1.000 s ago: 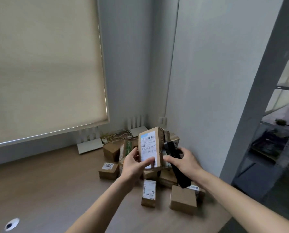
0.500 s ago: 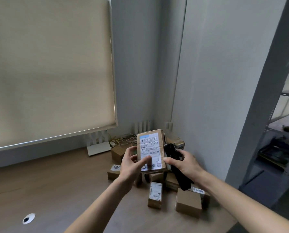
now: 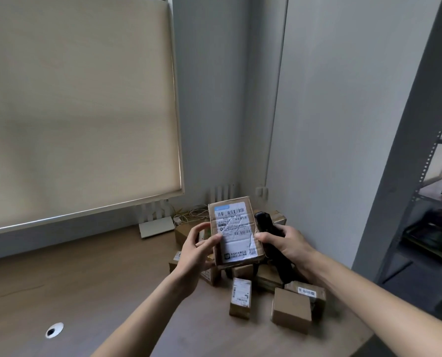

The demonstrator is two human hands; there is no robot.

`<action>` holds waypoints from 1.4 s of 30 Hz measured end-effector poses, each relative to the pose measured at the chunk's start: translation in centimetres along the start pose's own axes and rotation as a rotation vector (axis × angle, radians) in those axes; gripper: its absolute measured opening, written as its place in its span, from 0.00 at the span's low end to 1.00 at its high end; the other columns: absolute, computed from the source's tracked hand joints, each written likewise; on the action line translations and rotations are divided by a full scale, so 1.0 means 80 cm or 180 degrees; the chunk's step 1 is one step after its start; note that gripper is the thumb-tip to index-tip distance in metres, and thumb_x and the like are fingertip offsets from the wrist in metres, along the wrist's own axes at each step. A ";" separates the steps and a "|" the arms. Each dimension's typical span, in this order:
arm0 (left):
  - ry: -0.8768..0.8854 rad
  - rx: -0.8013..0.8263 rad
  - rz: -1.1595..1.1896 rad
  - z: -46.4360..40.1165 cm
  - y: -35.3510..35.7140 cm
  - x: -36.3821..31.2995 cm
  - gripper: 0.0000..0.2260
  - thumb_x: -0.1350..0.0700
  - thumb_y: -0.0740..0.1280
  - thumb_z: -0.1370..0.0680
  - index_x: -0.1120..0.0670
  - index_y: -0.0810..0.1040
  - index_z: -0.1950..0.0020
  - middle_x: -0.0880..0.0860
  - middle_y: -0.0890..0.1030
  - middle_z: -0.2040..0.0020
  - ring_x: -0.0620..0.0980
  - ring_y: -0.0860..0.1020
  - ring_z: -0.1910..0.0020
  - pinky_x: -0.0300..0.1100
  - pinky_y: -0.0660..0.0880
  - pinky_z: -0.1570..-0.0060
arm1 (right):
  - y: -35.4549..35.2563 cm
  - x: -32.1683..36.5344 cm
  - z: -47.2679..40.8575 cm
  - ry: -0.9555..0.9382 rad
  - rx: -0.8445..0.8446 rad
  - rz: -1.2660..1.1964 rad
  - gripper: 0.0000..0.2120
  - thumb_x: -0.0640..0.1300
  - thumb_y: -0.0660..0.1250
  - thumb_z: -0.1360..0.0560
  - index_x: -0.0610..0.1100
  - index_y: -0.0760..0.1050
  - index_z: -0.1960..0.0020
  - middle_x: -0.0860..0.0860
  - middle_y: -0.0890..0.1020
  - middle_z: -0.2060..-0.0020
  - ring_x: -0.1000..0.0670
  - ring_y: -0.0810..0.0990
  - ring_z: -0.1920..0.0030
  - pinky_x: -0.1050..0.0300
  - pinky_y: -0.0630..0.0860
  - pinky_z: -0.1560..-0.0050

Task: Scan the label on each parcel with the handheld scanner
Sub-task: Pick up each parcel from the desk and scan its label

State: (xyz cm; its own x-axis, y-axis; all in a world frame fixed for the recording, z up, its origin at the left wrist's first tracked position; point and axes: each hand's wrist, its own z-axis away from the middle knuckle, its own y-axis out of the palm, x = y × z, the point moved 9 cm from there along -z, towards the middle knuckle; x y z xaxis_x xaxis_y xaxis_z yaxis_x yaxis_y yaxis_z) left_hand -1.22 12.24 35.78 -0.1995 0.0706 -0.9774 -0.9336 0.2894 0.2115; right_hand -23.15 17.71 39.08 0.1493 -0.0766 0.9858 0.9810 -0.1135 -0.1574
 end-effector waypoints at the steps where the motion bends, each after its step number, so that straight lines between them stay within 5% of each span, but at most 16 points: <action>1: -0.0004 0.0032 -0.0040 0.002 0.000 -0.001 0.26 0.52 0.76 0.25 0.41 0.71 0.31 0.51 0.87 0.49 0.53 0.84 0.45 0.48 0.82 0.56 | -0.001 0.000 0.000 0.0006 0.0002 0.0082 0.16 0.46 0.77 0.25 0.43 0.82 0.39 0.47 0.89 0.49 0.45 0.88 0.47 0.47 0.83 0.43; 5: 0.0032 -0.0059 -0.0280 0.008 -0.011 -0.007 0.36 0.47 0.81 0.32 0.35 0.68 0.29 0.56 0.84 0.45 0.52 0.82 0.42 0.45 0.80 0.56 | -0.013 0.009 -0.004 -0.0117 -0.0342 0.0763 0.37 0.65 0.84 0.44 0.47 0.84 0.40 0.50 0.89 0.50 0.48 0.87 0.47 0.41 0.82 0.39; 8: 0.0194 -0.0273 -0.0526 0.011 -0.024 -0.015 0.35 0.54 0.80 0.29 0.32 0.66 0.31 0.56 0.80 0.43 0.51 0.79 0.43 0.42 0.78 0.57 | -0.016 0.017 -0.013 -0.0266 -0.0442 0.1497 0.55 0.77 0.80 0.52 0.49 0.80 0.33 0.54 0.86 0.42 0.51 0.83 0.42 0.46 0.79 0.35; 13: 0.0373 -0.0540 -0.0746 0.015 -0.038 -0.017 0.41 0.59 0.80 0.30 0.33 0.62 0.27 0.51 0.80 0.45 0.47 0.79 0.46 0.40 0.78 0.57 | 0.009 0.046 0.004 -0.0244 -0.0225 0.2677 0.36 0.72 0.78 0.41 0.55 0.80 0.38 0.55 0.84 0.44 0.50 0.81 0.43 0.50 0.78 0.39; 18: 0.0413 -0.0751 -0.0907 0.020 -0.046 -0.019 0.42 0.54 0.82 0.34 0.29 0.64 0.29 0.52 0.81 0.43 0.50 0.80 0.44 0.50 0.80 0.45 | 0.026 0.049 0.007 -0.0126 -0.0278 0.3296 0.43 0.75 0.75 0.43 0.55 0.79 0.34 0.53 0.84 0.39 0.45 0.81 0.38 0.49 0.77 0.40; 27: 0.0462 -0.0802 -0.0946 0.034 -0.048 -0.027 0.44 0.53 0.82 0.34 0.33 0.63 0.25 0.52 0.80 0.42 0.51 0.79 0.42 0.53 0.80 0.42 | 0.031 0.050 0.019 -0.0108 -0.0271 0.3447 0.45 0.73 0.77 0.39 0.54 0.75 0.27 0.50 0.81 0.33 0.44 0.77 0.32 0.50 0.74 0.39; 30: 0.0483 -0.0818 -0.0896 0.039 -0.047 -0.028 0.43 0.57 0.81 0.32 0.35 0.64 0.25 0.50 0.81 0.44 0.48 0.80 0.44 0.47 0.80 0.45 | 0.033 0.048 0.019 -0.0082 -0.0227 0.3440 0.43 0.74 0.76 0.39 0.53 0.76 0.29 0.50 0.81 0.35 0.44 0.78 0.34 0.50 0.73 0.40; 34: 0.0507 -0.0889 -0.0921 0.049 -0.049 -0.029 0.43 0.56 0.82 0.32 0.35 0.64 0.24 0.50 0.81 0.44 0.48 0.80 0.43 0.53 0.79 0.39 | 0.035 0.049 0.020 -0.0088 -0.0190 0.3428 0.43 0.76 0.75 0.41 0.54 0.79 0.33 0.51 0.83 0.38 0.45 0.79 0.36 0.50 0.74 0.42; 42: 0.0526 -0.1123 -0.0933 0.077 -0.068 -0.034 0.44 0.44 0.82 0.41 0.25 0.65 0.32 0.56 0.79 0.39 0.56 0.79 0.40 0.60 0.79 0.41 | 0.060 0.055 0.026 -0.0265 0.0030 0.3481 0.43 0.75 0.75 0.39 0.53 0.78 0.32 0.51 0.83 0.38 0.44 0.79 0.36 0.52 0.74 0.45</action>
State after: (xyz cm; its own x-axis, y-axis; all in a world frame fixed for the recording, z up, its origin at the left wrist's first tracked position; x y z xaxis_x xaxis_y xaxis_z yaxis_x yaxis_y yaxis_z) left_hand 6.25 16.37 37.38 0.0689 -0.1263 -0.9896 -0.9958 -0.0688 -0.0606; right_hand -17.53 18.86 42.76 0.9471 -0.0641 0.3145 0.3141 -0.0174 -0.9492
